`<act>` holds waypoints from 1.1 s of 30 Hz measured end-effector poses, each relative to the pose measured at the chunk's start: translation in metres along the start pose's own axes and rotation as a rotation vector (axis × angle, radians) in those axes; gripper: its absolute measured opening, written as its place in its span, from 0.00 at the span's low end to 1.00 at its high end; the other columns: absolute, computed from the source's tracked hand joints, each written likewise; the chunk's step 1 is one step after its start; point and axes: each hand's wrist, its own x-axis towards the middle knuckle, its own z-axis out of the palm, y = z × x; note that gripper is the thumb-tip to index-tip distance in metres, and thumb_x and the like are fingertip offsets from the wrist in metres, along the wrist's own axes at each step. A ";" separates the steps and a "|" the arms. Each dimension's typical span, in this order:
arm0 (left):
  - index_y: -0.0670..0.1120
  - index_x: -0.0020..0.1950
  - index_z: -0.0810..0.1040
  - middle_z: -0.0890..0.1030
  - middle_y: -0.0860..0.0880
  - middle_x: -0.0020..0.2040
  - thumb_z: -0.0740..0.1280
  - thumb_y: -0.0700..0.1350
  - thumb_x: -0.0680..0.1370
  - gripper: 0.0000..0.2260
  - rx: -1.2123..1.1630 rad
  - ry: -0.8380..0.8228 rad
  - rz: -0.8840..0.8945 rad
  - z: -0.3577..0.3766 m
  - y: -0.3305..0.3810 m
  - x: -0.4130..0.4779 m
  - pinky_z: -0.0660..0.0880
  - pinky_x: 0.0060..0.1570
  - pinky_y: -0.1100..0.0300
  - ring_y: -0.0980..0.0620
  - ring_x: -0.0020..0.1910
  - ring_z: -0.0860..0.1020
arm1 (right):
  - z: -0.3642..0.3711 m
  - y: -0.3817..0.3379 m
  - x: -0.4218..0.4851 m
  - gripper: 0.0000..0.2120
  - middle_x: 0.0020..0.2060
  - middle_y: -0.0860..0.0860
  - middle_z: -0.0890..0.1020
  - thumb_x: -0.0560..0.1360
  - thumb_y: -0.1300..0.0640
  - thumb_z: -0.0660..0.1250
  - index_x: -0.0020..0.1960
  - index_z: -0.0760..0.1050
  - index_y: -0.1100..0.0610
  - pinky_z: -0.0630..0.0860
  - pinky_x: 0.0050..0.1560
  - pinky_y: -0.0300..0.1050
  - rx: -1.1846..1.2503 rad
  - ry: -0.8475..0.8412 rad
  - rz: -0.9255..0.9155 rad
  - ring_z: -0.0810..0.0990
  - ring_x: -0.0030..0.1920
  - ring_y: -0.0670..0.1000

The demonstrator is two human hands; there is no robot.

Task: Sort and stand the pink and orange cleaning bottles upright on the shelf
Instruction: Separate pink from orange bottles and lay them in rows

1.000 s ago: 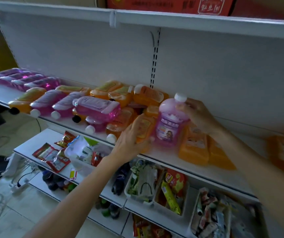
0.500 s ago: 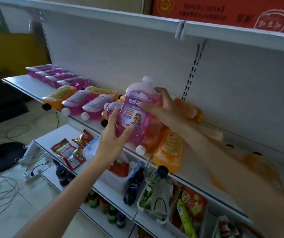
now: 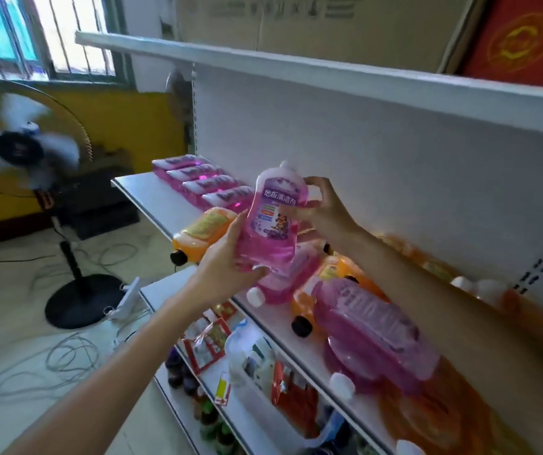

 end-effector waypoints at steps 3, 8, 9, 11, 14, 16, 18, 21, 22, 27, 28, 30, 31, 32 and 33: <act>0.48 0.73 0.59 0.76 0.58 0.46 0.69 0.36 0.73 0.33 0.033 0.019 0.056 -0.015 -0.025 0.025 0.79 0.49 0.53 0.56 0.45 0.79 | 0.014 0.006 0.031 0.29 0.49 0.58 0.80 0.68 0.58 0.75 0.63 0.64 0.51 0.80 0.32 0.46 0.049 -0.026 0.061 0.83 0.35 0.55; 0.50 0.73 0.61 0.76 0.61 0.45 0.71 0.40 0.72 0.32 0.116 -0.035 0.098 -0.030 -0.062 0.063 0.76 0.47 0.68 0.67 0.43 0.76 | 0.027 0.023 0.071 0.30 0.56 0.61 0.78 0.69 0.59 0.74 0.66 0.65 0.50 0.77 0.30 0.44 0.099 0.007 0.155 0.83 0.34 0.56; 0.52 0.72 0.62 0.77 0.60 0.45 0.72 0.41 0.72 0.32 0.108 -0.032 0.103 -0.033 -0.066 0.072 0.75 0.45 0.71 0.68 0.41 0.76 | 0.028 0.023 0.079 0.30 0.57 0.60 0.77 0.69 0.58 0.74 0.67 0.64 0.50 0.77 0.30 0.44 0.090 0.020 0.168 0.83 0.33 0.55; 0.60 0.68 0.61 0.77 0.61 0.42 0.73 0.43 0.70 0.32 0.071 -0.011 0.063 -0.041 -0.075 0.093 0.74 0.41 0.72 0.71 0.37 0.75 | 0.034 0.021 0.098 0.32 0.57 0.59 0.77 0.70 0.59 0.73 0.69 0.63 0.50 0.77 0.29 0.44 0.072 0.050 0.187 0.83 0.31 0.53; 0.59 0.68 0.63 0.78 0.61 0.40 0.73 0.44 0.70 0.31 0.053 -0.015 0.032 -0.056 -0.099 0.128 0.73 0.41 0.70 0.69 0.38 0.75 | 0.048 0.018 0.131 0.34 0.58 0.59 0.76 0.69 0.60 0.74 0.69 0.62 0.50 0.79 0.31 0.46 0.053 0.124 0.178 0.83 0.32 0.54; 0.54 0.70 0.66 0.80 0.56 0.43 0.73 0.43 0.71 0.30 0.039 -0.018 0.076 -0.066 -0.121 0.149 0.76 0.45 0.61 0.62 0.39 0.77 | 0.061 0.020 0.155 0.34 0.58 0.58 0.75 0.67 0.60 0.75 0.68 0.63 0.50 0.78 0.30 0.46 0.075 0.194 0.166 0.83 0.32 0.54; 0.50 0.71 0.65 0.79 0.56 0.43 0.70 0.42 0.73 0.28 0.030 -0.038 0.083 -0.077 -0.146 0.165 0.76 0.43 0.67 0.63 0.39 0.76 | 0.076 0.026 0.182 0.34 0.59 0.58 0.75 0.66 0.59 0.76 0.67 0.63 0.50 0.79 0.32 0.48 0.105 0.253 0.157 0.82 0.36 0.56; 0.48 0.74 0.52 0.79 0.50 0.47 0.69 0.40 0.74 0.35 0.081 -0.204 0.103 -0.096 -0.187 0.178 0.71 0.36 0.75 0.62 0.37 0.75 | 0.103 0.034 0.223 0.36 0.60 0.58 0.74 0.64 0.56 0.78 0.66 0.64 0.49 0.80 0.37 0.53 0.065 0.363 0.182 0.81 0.48 0.62; 0.48 0.75 0.48 0.79 0.50 0.47 0.69 0.41 0.74 0.37 0.107 -0.255 0.083 -0.102 -0.199 0.181 0.71 0.36 0.74 0.61 0.37 0.75 | 0.114 0.037 0.234 0.36 0.62 0.58 0.74 0.64 0.54 0.78 0.67 0.64 0.49 0.81 0.42 0.55 0.014 0.388 0.197 0.80 0.52 0.62; 0.48 0.72 0.59 0.82 0.50 0.42 0.68 0.45 0.74 0.29 0.160 -0.209 0.073 -0.127 -0.237 0.215 0.78 0.44 0.49 0.48 0.40 0.80 | 0.148 0.048 0.273 0.38 0.67 0.56 0.71 0.66 0.47 0.76 0.71 0.65 0.56 0.73 0.62 0.54 -0.123 0.487 0.260 0.73 0.64 0.56; 0.47 0.67 0.65 0.82 0.49 0.41 0.68 0.46 0.74 0.23 0.189 -0.184 0.088 -0.132 -0.237 0.221 0.77 0.44 0.48 0.45 0.41 0.80 | 0.152 0.049 0.276 0.36 0.67 0.55 0.72 0.68 0.46 0.74 0.71 0.66 0.57 0.71 0.64 0.50 -0.191 0.498 0.277 0.72 0.65 0.55; 0.45 0.57 0.70 0.82 0.50 0.39 0.66 0.48 0.75 0.13 0.265 -0.187 0.126 -0.138 -0.237 0.227 0.76 0.40 0.53 0.44 0.41 0.81 | 0.155 0.050 0.278 0.32 0.66 0.54 0.74 0.70 0.42 0.70 0.68 0.69 0.57 0.69 0.62 0.45 -0.390 0.512 0.298 0.72 0.65 0.55; 0.45 0.54 0.72 0.82 0.51 0.39 0.65 0.49 0.75 0.11 0.292 -0.193 0.163 -0.140 -0.238 0.228 0.73 0.37 0.56 0.46 0.40 0.81 | 0.153 0.049 0.278 0.29 0.63 0.55 0.76 0.71 0.41 0.69 0.65 0.73 0.56 0.71 0.60 0.45 -0.506 0.537 0.306 0.74 0.63 0.55; 0.45 0.52 0.74 0.82 0.52 0.38 0.64 0.51 0.74 0.11 0.292 -0.192 0.225 -0.141 -0.238 0.228 0.72 0.35 0.59 0.48 0.39 0.80 | 0.150 0.048 0.276 0.25 0.59 0.55 0.78 0.71 0.39 0.68 0.60 0.76 0.55 0.73 0.58 0.45 -0.621 0.582 0.305 0.75 0.60 0.55; 0.45 0.50 0.76 0.82 0.52 0.38 0.63 0.53 0.73 0.13 0.266 -0.194 0.308 -0.140 -0.237 0.227 0.72 0.33 0.60 0.50 0.38 0.80 | 0.145 0.048 0.274 0.22 0.56 0.56 0.79 0.71 0.39 0.68 0.55 0.79 0.54 0.74 0.56 0.46 -0.711 0.629 0.305 0.76 0.58 0.55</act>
